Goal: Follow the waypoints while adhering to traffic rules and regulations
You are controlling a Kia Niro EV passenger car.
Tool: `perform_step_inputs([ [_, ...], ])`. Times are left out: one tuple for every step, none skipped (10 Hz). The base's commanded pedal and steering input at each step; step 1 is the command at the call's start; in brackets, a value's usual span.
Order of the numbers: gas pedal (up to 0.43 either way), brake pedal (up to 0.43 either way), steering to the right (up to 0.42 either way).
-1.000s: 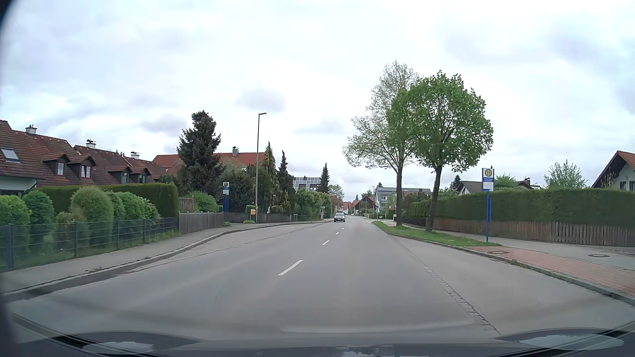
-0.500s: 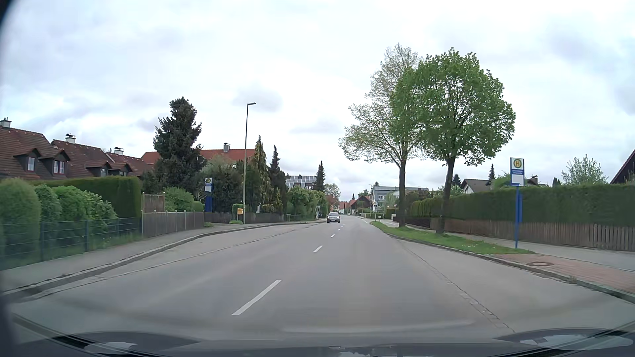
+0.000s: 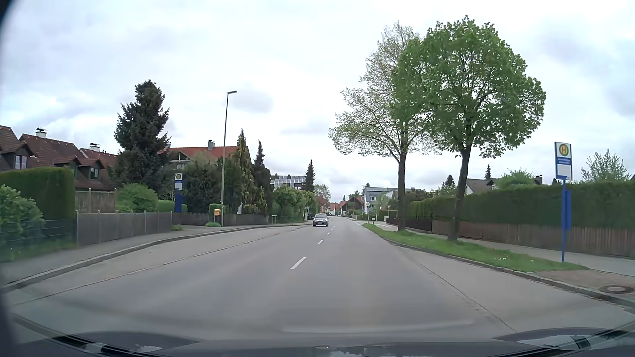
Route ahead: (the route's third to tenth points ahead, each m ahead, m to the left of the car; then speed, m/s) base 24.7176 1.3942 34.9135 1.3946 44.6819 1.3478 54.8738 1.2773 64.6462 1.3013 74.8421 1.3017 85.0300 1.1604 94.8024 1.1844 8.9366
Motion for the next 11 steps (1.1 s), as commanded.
perform_step_inputs([
  [0.409,0.006,0.037],
  [0.421,0.006,0.031],
  [0.421,0.006,0.025],
  [0.421,0.006,0.016],
  [0.421,0.006,0.007],
  [0.421,0.006,0.001],
  [0.421,0.012,0.001],
  [0.421,0.006,0.001],
  [0.421,0.012,0.003],
  [0.421,0.012,0.003],
  [0.421,0.012,0.003],
])
